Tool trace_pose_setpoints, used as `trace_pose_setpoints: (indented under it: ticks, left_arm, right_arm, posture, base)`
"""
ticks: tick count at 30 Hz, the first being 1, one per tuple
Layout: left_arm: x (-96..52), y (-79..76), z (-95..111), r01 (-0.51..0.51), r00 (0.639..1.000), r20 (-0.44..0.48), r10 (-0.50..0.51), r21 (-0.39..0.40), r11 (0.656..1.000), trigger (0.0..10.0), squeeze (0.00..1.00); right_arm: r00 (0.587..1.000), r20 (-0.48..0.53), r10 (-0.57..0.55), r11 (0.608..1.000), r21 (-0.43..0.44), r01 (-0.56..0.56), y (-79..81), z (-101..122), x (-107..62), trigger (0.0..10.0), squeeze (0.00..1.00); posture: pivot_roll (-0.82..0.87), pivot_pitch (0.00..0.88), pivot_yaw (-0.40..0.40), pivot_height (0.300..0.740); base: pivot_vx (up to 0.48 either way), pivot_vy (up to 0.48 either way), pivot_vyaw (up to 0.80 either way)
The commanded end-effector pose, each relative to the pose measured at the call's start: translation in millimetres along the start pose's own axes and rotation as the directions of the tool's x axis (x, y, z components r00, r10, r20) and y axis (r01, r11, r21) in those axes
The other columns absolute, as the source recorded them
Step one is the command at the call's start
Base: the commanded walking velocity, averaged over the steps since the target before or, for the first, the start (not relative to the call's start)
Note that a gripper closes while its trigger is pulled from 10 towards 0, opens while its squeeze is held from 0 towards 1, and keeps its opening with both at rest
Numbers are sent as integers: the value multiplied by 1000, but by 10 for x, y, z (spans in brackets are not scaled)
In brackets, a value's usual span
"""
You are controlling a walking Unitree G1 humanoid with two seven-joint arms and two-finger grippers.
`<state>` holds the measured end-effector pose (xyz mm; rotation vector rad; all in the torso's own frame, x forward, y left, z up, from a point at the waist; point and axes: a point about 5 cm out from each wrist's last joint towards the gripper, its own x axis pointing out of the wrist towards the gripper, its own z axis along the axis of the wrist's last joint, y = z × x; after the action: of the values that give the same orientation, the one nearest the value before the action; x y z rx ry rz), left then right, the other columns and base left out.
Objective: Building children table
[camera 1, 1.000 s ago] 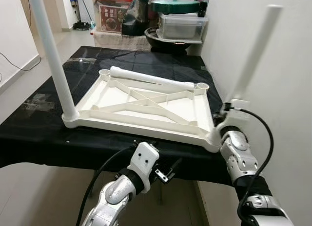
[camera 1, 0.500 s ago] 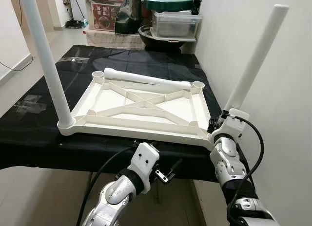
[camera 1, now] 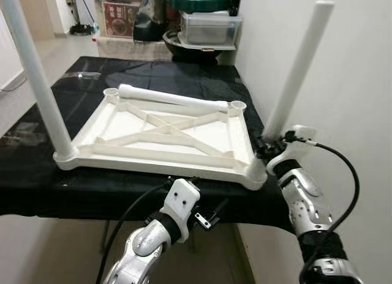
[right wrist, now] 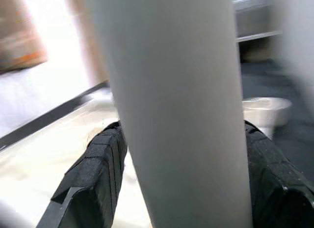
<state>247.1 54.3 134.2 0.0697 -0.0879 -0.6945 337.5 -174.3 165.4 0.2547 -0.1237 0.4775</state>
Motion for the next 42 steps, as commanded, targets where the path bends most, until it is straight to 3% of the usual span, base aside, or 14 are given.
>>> trace_pose_setpoints:
  ticks: [1, 12, 13, 19, 22, 27, 28, 29, 30, 33, 37, 38, 39, 42]
  left_arm:
    - [7, -11, -8, 7, 1000, -4, -7, -3, 1000, 10000, 0]
    - [12, -8, -2, 9, 1000, -2, -9, -1, 1000, 10000, 0]
    - [12, -7, -1, 9, 1000, -2, -9, 0, 1000, 10000, 0]
    - [12, -8, -3, 11, 1000, -2, -11, -1, 1000, 10000, 0]
    - [11, -8, 3, 10, 1000, -2, -10, -1, 1000, 10000, 0]
    - [11, -8, 4, 10, 1000, -1, -10, -1, 1000, 10000, 0]
    - [11, -8, 5, 10, 1000, -1, -10, -1, 1000, 10000, 0]
    - [11, -7, 4, 11, 1000, -2, -11, -1, 1000, 10000, 0]
    - [11, -7, 4, 11, 1000, -2, -11, -1, 1000, 10000, 0]
    - [11, -9, 4, 13, 1000, -3, -13, -1, 1000, 10000, 0]
    - [12, -12, 3, 12, 1000, -3, -12, -1, 1000, 10000, 0]
    - [12, -12, 3, 11, 1000, -3, -11, 1, 1000, 10000, 0]
    - [12, -12, 3, 11, 1000, -3, -11, 2, 1000, 10000, 0]
    - [12, -13, 4, 11, 1000, -3, -11, 2, 1000, 10000, 0]
  right_arm:
    - [977, -46, 208, 978, 29, -207, 262, -60, 30, 10000, 0]
    - [864, -180, 469, 879, 9, -476, 489, -188, -104, 10000, 0]
    - [887, -185, 422, 902, -13, -432, 447, -193, -67, 0, 0]
    - [982, -173, 82, 989, -108, -101, 105, -146, 93, 0, 0]
    - [980, -143, -137, 984, -137, 117, -149, -80, 108, 0, 0]
    - [962, -130, -241, 964, -150, 221, -265, -54, 100, 0, 0]
    - [929, -115, -352, 930, -157, 333, -388, -26, 72, 0, 0]
    - [846, -78, -527, 843, -170, 510, -564, 17, -4, 0, 0]
    - [846, -78, -527, 843, -170, 510, -564, 17, -4, 0, 0]
    - [639, -16, -769, 632, -168, 757, -784, 57, -155, 0, 0]
    - [558, 5, -830, 553, -137, 822, -821, 63, -176, 0, 0]
    - [420, 24, -907, 417, -74, 906, -867, 79, -200, 0, 0]
    - [372, 23, -928, 370, -48, 928, -878, 81, -212, 0, 0]
    - [366, 3, -931, 366, -14, 931, -848, 62, -168, 1294, 0]
  posture:
    - [175, 0, -101, 740]
    - [179, 0, -103, 740]
    - [179, 0, -103, 740]
    - [179, 0, -103, 740]
    - [179, 0, -103, 740]
    - [179, 0, -103, 740]
    - [180, 0, -104, 740]
    - [178, 0, -103, 740]
    - [178, 0, -103, 740]
    - [175, 0, -99, 740]
    - [182, 0, -106, 740]
    - [182, 0, -106, 740]
    - [182, 0, -106, 740]
    - [184, 0, -108, 740]
  base:
    - [0, 0, 0]
    - [0, 0, 0]
    - [0, 0, 0]
    - [0, 0, 0]
    - [0, 0, 0]
    - [0, 0, 0]
    - [0, 0, 0]
    - [0, 0, 0]
    - [0, 0, 0]
    - [0, 0, 0]
    - [0, 0, 0]
    - [0, 0, 0]
    - [0, 0, 0]
    - [0, 0, 0]
